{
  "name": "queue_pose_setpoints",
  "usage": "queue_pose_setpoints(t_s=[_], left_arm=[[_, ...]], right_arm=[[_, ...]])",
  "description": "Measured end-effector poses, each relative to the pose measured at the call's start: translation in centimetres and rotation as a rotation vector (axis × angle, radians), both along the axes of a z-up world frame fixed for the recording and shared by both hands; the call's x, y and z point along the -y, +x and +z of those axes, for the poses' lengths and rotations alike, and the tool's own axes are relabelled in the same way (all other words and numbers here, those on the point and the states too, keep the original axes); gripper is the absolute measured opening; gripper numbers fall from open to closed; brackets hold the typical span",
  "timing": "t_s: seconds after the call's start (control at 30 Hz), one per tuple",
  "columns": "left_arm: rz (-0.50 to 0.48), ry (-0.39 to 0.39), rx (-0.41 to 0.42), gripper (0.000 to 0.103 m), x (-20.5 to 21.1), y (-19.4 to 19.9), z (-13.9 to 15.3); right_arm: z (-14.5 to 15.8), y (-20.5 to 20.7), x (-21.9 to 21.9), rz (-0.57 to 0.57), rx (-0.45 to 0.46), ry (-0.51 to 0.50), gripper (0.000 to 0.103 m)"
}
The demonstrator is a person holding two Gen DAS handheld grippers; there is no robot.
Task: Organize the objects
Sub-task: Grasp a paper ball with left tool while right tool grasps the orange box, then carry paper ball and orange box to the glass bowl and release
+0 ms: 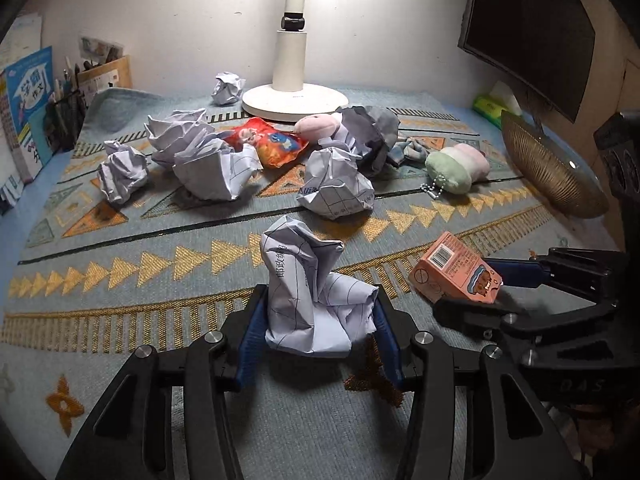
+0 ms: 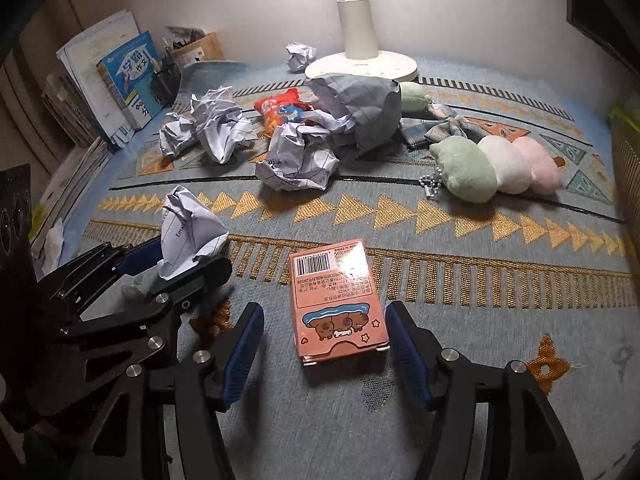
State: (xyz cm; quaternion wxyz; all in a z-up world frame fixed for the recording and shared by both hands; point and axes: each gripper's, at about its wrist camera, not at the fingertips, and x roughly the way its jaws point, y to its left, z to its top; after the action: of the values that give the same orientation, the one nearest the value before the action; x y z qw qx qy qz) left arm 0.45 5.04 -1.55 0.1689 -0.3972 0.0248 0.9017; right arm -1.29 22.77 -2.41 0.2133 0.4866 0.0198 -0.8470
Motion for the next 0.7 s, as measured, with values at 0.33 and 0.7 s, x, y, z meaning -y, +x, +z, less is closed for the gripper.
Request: queue_pose_setpoints(t_s=[0.33,0.7], left_arm=[[-0.003,-0.05,-0.005,0.046,-0.8,0.1,-0.2],[-0.055,0.003,-0.103,0.046,-5.3,2.3,4.6]], right_arm=[[0.1,0.4,-0.5,-0.064,-0.065,0.018,0.042],[7.8,2.6,-7.9,-0.236,-0.253,-0.013,0.04]])
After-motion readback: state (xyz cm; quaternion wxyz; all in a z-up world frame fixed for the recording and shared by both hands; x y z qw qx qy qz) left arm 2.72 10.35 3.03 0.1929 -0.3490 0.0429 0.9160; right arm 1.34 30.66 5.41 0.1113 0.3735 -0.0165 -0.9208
